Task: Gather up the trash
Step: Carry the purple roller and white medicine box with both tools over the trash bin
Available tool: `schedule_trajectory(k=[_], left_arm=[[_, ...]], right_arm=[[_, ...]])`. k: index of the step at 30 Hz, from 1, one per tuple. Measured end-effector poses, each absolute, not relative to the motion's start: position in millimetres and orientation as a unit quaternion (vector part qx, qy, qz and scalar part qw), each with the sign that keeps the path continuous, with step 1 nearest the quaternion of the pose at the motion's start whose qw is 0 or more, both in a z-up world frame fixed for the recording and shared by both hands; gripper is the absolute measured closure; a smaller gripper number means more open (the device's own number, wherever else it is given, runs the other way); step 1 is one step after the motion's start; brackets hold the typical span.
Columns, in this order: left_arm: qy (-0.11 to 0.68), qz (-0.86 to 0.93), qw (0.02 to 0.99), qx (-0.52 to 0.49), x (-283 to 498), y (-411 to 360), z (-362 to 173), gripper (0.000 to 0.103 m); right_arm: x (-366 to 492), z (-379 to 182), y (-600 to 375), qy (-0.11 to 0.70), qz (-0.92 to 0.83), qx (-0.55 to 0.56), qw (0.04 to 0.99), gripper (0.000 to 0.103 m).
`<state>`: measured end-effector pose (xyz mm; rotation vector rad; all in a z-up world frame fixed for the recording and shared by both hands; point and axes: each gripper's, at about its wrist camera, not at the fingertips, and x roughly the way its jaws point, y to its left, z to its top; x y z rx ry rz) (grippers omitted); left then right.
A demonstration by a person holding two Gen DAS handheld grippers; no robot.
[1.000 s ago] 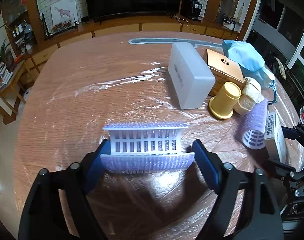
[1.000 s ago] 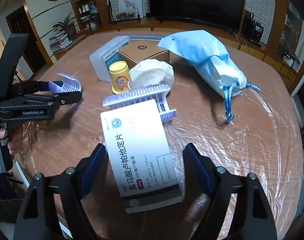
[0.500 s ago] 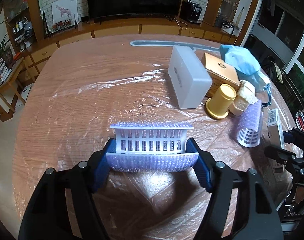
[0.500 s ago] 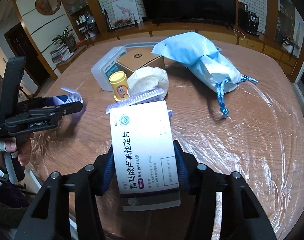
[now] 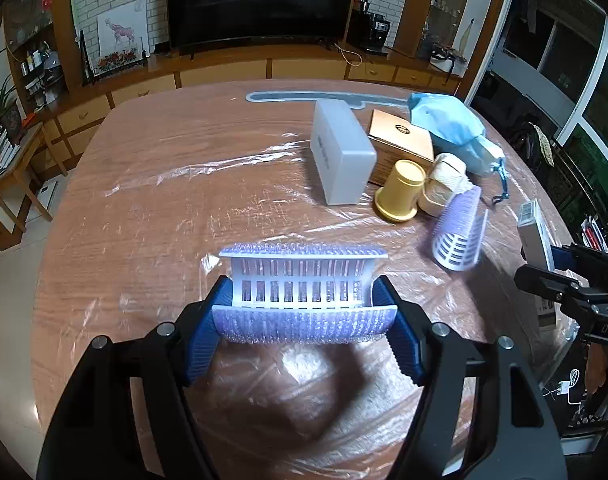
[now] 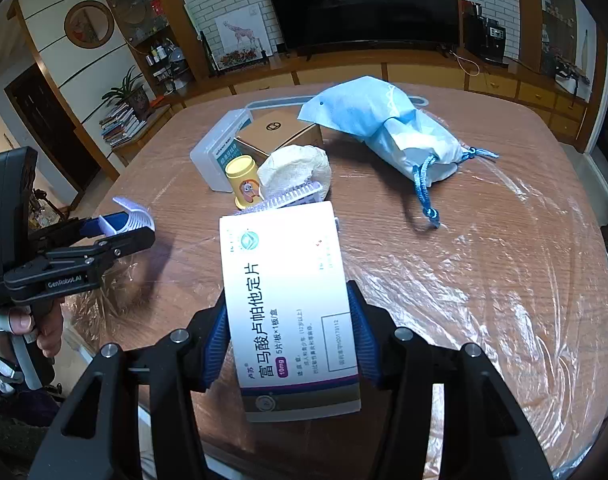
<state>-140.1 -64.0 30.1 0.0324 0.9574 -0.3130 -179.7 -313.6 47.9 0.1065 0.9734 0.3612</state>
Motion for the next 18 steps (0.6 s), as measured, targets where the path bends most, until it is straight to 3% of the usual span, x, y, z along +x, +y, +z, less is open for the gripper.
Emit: schedule_trajectory(k=[18], left_arm=[[0.453, -0.167, 0.876, 0.019, -192, -74, 38, 0.031]], right_arm=[[-217, 58, -310, 0.459, 0.174, 0.047, 0.87, 0.051]])
